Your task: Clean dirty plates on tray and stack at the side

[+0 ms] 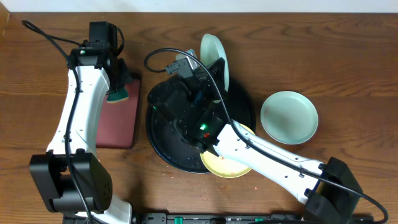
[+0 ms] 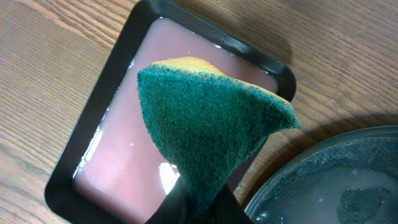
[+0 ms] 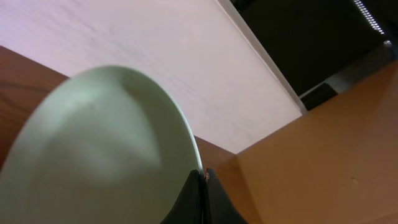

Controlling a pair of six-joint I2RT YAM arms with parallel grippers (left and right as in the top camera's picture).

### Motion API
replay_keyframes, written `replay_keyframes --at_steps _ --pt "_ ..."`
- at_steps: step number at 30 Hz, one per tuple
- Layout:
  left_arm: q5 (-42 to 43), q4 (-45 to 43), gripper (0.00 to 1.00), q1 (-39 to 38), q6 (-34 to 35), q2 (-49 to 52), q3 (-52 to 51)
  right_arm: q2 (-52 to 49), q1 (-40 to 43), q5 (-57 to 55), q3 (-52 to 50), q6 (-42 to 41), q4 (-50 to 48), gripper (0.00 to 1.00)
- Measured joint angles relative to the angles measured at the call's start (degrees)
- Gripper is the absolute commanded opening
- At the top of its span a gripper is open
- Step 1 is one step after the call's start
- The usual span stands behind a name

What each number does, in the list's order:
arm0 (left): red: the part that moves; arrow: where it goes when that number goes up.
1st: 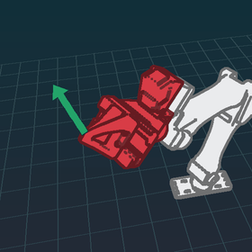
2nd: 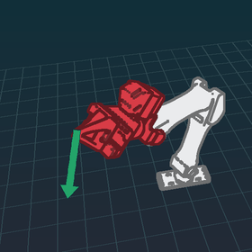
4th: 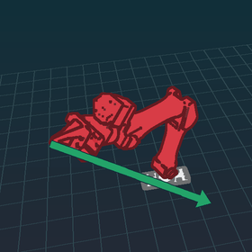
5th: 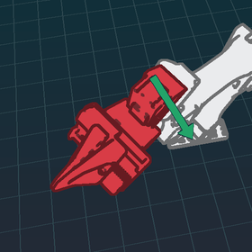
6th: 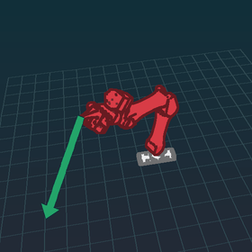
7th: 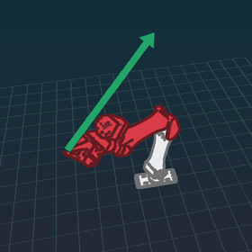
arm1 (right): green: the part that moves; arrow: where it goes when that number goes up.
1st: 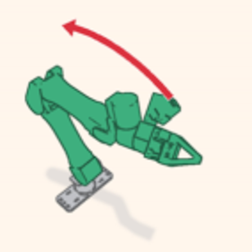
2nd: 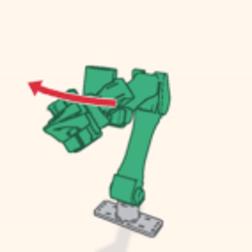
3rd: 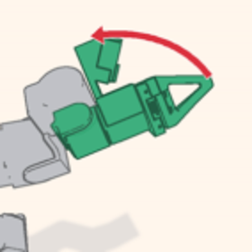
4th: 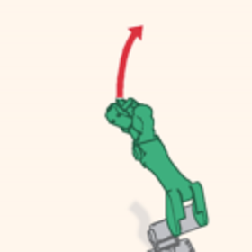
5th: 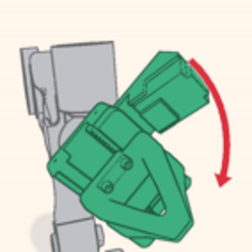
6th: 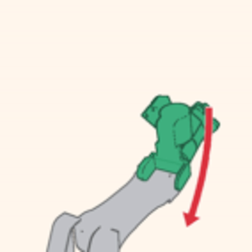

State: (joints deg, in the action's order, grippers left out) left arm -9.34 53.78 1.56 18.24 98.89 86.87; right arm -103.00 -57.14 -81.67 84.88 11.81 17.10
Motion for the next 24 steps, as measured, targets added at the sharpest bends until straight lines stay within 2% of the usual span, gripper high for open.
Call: replay_keyframes --at_steps 5,9,14,17,24 --pt "0.00 0.00 0.08 0.00 0.00 0.00 0.00 0.00 0.02 1.40 0.02 0.11 3.34 0.01" --pt "0.04 0.00 0.07 0.00 0.00 0.00 0.00 0.00 0.24 9.46 0.20 -5.33 12.79 0.01" --pt "0.02 0.02 0.07 0.00 0.00 0.00 0.00 0.00 4.42 30.23 0.22 -15.41 21.18 0.01" --pt "0.04 0.00 0.07 0.00 0.00 0.00 0.00 0.00 11.39 45.33 0.22 -19.76 22.29 0.01" --pt "0.04 0.02 0.07 0.00 0.00 0.00 0.00 0.00 24.92 74.77 0.22 -23.41 22.49 0.01"
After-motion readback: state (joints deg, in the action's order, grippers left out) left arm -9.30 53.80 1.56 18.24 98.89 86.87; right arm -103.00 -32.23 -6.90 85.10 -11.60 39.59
